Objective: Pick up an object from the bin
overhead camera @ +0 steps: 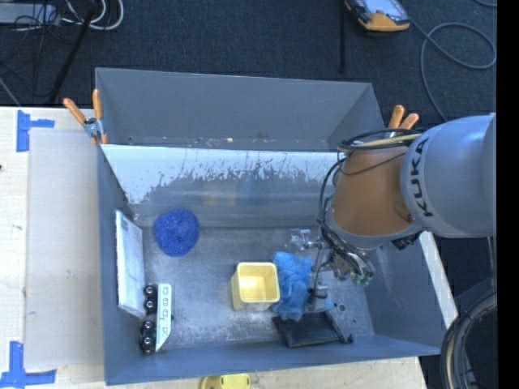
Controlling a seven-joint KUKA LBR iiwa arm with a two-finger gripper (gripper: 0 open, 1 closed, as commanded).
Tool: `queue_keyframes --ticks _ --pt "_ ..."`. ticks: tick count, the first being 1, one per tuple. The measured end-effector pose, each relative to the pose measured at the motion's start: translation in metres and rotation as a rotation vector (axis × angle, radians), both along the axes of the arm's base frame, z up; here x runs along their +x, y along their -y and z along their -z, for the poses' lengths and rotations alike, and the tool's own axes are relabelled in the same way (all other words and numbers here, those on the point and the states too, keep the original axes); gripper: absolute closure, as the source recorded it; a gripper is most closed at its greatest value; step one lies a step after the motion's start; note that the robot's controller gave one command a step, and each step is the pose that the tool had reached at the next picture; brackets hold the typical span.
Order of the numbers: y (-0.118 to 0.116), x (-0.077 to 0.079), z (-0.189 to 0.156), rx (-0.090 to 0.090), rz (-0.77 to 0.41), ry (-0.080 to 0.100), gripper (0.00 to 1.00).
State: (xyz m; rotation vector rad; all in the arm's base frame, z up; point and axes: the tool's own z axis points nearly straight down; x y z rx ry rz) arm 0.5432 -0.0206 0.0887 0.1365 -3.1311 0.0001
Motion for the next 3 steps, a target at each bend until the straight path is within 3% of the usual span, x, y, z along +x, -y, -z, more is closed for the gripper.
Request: queue_keyframes --ticks 1,2,3 --pt "-0.008 0.025 0.013 0.002 -0.078 0.007 0.00" --pt "-0.056 0.024 0.017 -0.001 -0.085 0.006 0.00" --pt "-0.072 0.009 0.016 0.005 -0.168 0.006 0.00"
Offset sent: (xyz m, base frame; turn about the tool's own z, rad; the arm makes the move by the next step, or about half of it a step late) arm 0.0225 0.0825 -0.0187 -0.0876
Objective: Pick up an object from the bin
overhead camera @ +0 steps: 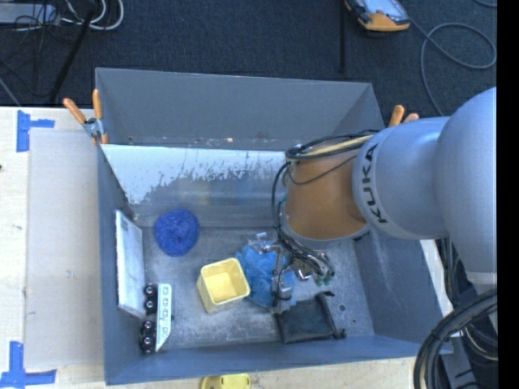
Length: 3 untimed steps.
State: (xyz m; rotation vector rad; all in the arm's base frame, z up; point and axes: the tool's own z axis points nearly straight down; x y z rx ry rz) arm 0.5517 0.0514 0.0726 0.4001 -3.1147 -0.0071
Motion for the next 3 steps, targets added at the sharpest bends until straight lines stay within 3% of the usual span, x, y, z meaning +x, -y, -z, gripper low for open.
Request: queue_keyframes --ticks 1,2,3 --pt "0.028 -0.010 -0.005 -0.004 0.069 -0.001 0.00" --pt "0.032 -0.025 -0.002 -0.004 0.251 0.000 0.00" --pt "0.049 -0.043 -0.003 -0.004 0.117 -0.001 0.00"
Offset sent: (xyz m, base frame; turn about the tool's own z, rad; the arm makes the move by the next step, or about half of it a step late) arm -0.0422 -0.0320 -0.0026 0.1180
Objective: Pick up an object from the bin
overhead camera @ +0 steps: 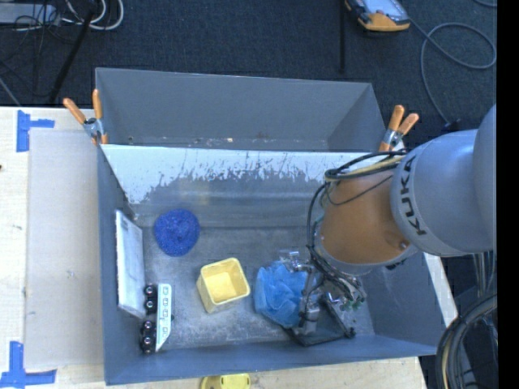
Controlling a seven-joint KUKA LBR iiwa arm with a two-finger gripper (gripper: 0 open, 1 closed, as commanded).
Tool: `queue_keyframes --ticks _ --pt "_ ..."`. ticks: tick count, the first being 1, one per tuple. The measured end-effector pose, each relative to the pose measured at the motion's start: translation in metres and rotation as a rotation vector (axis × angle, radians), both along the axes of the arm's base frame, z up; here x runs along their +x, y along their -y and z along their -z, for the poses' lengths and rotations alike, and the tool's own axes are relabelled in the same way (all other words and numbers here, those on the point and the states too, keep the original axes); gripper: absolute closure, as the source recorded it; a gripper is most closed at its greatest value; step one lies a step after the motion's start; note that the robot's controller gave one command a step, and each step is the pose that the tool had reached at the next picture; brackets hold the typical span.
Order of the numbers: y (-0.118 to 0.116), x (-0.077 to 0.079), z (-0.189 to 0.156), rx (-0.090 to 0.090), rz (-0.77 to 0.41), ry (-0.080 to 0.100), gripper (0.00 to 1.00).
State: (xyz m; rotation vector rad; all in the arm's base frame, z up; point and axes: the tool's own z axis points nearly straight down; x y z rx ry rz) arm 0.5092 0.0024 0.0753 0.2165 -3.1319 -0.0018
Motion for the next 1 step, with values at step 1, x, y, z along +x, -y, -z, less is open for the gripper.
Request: queue_keyframes --ticks 1 --pt "-0.0005 0.0092 0.0058 -0.001 0.374 0.000 1.00"
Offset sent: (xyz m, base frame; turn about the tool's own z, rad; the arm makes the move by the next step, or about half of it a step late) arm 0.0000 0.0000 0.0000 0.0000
